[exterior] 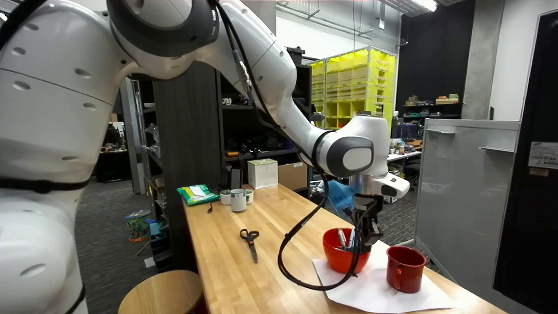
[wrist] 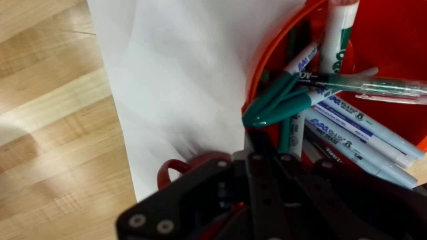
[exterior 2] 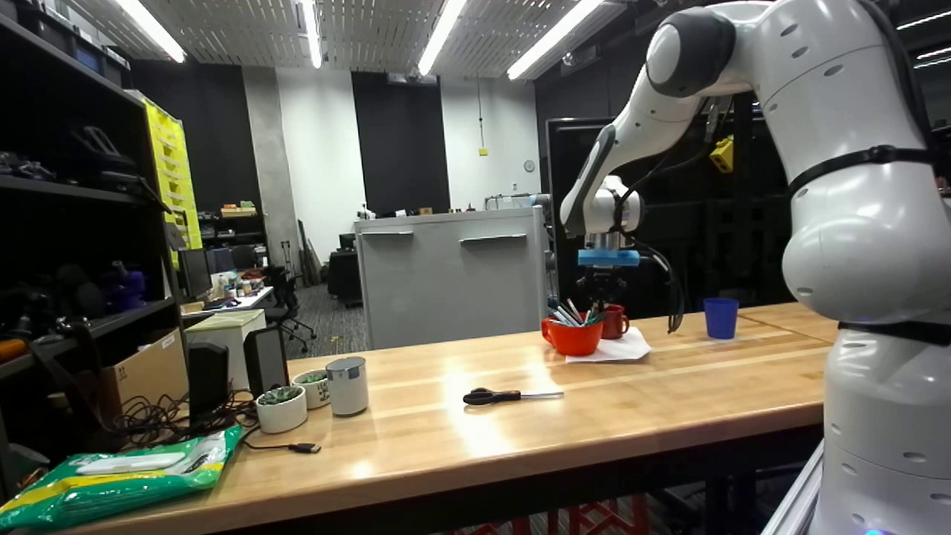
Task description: Remove one pen from the orange cup and put it on the table
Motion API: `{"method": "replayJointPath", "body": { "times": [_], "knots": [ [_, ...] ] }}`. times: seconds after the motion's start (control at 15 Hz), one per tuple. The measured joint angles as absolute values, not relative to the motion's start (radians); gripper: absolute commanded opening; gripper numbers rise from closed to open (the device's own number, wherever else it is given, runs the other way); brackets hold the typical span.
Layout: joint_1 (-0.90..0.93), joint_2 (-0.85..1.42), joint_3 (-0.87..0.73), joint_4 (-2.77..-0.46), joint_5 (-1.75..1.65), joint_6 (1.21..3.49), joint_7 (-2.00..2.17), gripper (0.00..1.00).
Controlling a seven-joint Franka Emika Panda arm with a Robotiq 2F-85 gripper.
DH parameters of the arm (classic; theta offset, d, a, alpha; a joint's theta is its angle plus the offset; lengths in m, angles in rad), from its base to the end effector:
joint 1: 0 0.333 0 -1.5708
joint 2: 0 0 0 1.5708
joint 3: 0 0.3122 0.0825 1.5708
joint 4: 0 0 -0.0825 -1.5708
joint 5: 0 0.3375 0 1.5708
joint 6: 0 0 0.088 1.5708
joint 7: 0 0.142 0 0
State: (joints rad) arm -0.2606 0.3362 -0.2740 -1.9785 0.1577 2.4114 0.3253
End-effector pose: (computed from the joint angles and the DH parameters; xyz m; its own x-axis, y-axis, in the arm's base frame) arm 0.5105 -0.2897 0.3066 0.5748 -0.8126 0.0965 -0.8113 -0.5813 -0.0623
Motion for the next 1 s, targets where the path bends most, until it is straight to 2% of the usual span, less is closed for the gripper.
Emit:
{"method": "replayJointPath", "body": {
  "times": [0.4, 0.47, 0.6, 1.0],
  "knots": [
    [-0.243, 0.329, -0.274, -1.990, 0.125, 2.451, 0.325, 0.00],
    [-0.241, 0.325, -0.274, -1.994, 0.120, 2.456, 0.325, 0.25],
    [-0.241, 0.315, -0.274, -2.003, 0.108, 2.464, 0.325, 0.30],
    [-0.240, 0.285, -0.274, -2.032, 0.092, 2.467, 0.325, 0.69]
  ]
}}
